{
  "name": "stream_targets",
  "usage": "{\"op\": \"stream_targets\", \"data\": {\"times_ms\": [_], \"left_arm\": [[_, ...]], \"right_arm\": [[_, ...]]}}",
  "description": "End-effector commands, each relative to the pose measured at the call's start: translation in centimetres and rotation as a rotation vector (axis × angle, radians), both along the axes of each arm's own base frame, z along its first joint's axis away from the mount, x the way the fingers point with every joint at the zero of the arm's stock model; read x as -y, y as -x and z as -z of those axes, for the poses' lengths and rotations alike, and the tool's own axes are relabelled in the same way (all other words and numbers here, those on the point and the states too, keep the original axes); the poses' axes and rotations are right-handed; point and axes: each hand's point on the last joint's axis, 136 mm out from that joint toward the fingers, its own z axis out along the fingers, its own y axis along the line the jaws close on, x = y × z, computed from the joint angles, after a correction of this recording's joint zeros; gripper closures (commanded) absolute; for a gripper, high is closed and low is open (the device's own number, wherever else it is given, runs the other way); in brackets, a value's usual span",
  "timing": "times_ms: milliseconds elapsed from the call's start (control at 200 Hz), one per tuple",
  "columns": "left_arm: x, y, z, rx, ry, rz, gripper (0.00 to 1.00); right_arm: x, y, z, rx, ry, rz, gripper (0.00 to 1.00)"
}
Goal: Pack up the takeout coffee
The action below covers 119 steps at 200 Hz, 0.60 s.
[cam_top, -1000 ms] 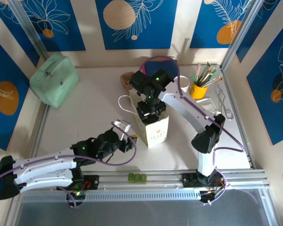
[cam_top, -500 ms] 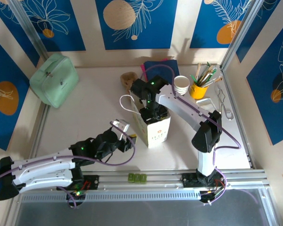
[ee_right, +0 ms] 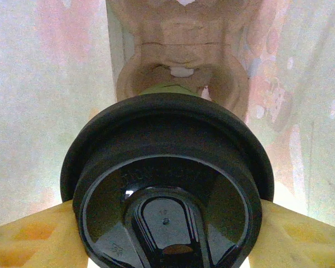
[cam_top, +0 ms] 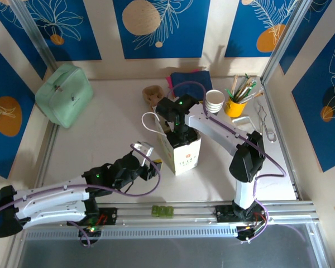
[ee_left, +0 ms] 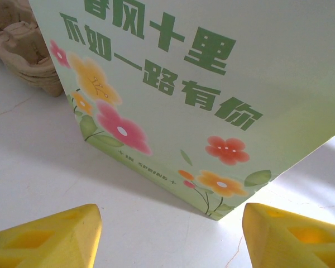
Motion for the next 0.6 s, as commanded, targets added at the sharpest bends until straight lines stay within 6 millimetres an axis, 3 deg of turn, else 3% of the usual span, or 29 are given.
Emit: {"op": "stream_targets", "data": {"times_ms": [0, 590], "left_arm": [[-0.5, 0.0, 0.4, -0.009, -0.005, -0.018, 0.32], [-0.3, -0.1, 0.3, -0.010, 0.000, -0.021, 0.31]], "right_arm": [[0.2, 0.5, -0.8, 0.000, -0.038, -0.002, 0.41], [0.9, 1.3, 0.9, -0.032, -0.019, 0.007, 0.41]]}}
